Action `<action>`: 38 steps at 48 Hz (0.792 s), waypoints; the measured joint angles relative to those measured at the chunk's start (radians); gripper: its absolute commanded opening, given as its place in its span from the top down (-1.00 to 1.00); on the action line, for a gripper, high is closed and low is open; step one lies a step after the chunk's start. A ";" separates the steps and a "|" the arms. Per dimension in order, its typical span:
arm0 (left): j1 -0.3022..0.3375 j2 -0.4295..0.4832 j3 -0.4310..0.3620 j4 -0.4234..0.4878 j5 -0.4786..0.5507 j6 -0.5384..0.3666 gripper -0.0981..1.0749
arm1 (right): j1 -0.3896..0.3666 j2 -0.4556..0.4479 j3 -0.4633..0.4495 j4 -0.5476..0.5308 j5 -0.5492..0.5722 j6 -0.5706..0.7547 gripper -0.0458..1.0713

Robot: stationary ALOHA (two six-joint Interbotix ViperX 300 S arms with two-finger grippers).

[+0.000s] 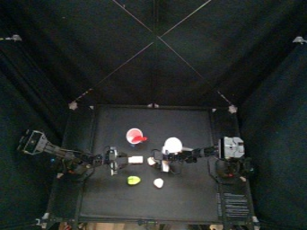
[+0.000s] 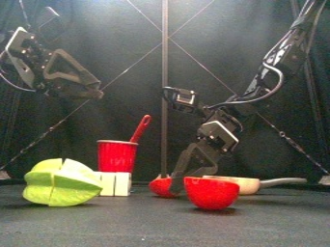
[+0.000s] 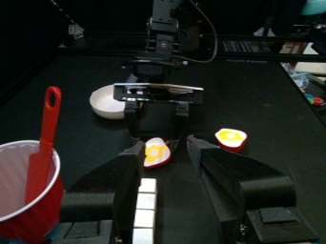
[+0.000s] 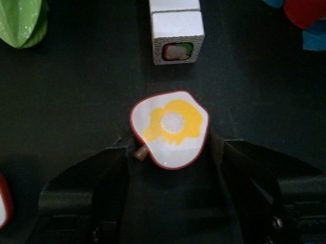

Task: Grab apple half

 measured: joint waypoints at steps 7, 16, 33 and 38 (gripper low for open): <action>0.000 0.000 0.000 0.000 0.000 0.000 -0.53 | 0.000 0.003 0.000 -0.005 0.000 0.003 -0.57; 0.000 0.000 0.002 0.000 0.000 0.000 -0.53 | 0.002 0.005 0.000 -0.006 0.009 0.005 -0.49; 0.000 0.000 0.002 0.000 0.000 0.000 -0.53 | 0.009 -0.044 0.009 0.011 0.057 0.011 -0.49; 0.002 0.000 0.000 0.000 0.000 0.000 -0.53 | 0.014 -0.072 0.026 0.012 0.058 0.011 -0.49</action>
